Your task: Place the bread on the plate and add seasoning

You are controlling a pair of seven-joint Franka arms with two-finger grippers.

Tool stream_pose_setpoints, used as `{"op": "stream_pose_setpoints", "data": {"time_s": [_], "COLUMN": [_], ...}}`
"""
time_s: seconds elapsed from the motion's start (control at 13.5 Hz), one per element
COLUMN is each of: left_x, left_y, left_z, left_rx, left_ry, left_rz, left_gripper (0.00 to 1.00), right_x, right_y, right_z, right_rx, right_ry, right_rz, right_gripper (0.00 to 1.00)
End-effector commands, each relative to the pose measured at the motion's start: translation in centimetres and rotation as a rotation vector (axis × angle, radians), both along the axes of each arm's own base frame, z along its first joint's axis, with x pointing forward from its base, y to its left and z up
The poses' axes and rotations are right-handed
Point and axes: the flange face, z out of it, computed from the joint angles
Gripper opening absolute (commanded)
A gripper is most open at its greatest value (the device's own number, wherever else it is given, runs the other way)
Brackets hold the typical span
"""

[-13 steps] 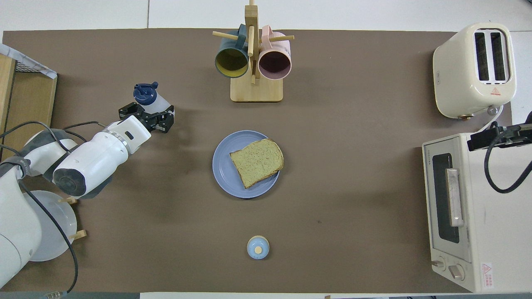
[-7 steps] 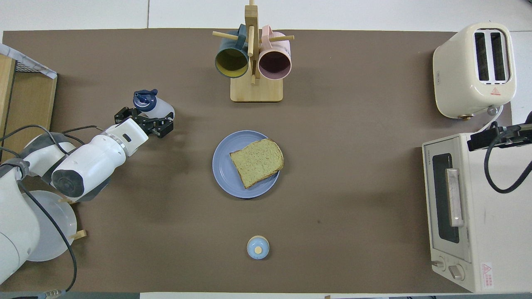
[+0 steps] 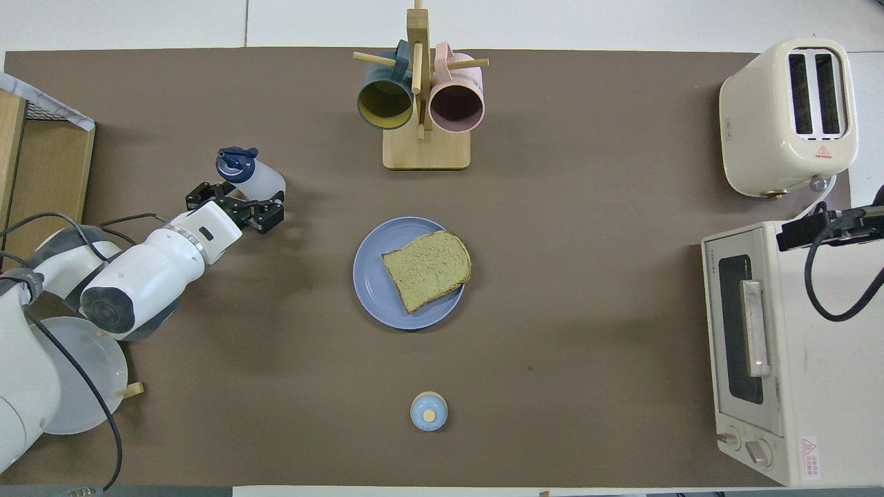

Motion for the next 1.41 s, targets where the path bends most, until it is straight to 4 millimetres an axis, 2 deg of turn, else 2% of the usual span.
{"op": "stream_pose_setpoints", "data": {"time_s": [0.0, 0.45, 0.74, 0.96, 1.11, 1.34], "left_x": [-1.9, -4.5, -7.5, -9.6, -10.6, -11.6], "left_y": [0.3, 0.1, -0.9, -3.1, -6.2, -9.2], "left_z": [1.3, 2.7, 4.3, 5.1, 5.6, 6.6], "left_rx": [0.01, 0.02, 0.029, 0.012, -0.026, -0.036], "left_ry": [-0.004, -0.002, -0.008, -0.003, 0.011, 0.026], "left_rz": [-0.011, -0.017, -0.037, -0.06, -0.074, -0.067], "left_gripper": [1.0, 1.0, 1.0, 1.0, 1.0, 1.0], "right_x": [-0.2, -0.2, -0.2, -0.2, -0.2, -0.2], "right_y": [-0.2, -0.2, -0.2, -0.2, -0.2, -0.2], "right_z": [0.0, 0.0, 0.0, 0.0, 0.0, 0.0], "right_rx": [0.003, 0.003, 0.003, 0.003, 0.003, 0.003], "right_ry": [0.007, 0.007, 0.007, 0.007, 0.007, 0.007], "right_rz": [-0.017, -0.017, -0.017, -0.017, -0.016, -0.017], "right_gripper": [1.0, 1.0, 1.0, 1.0, 1.0, 1.0]}}
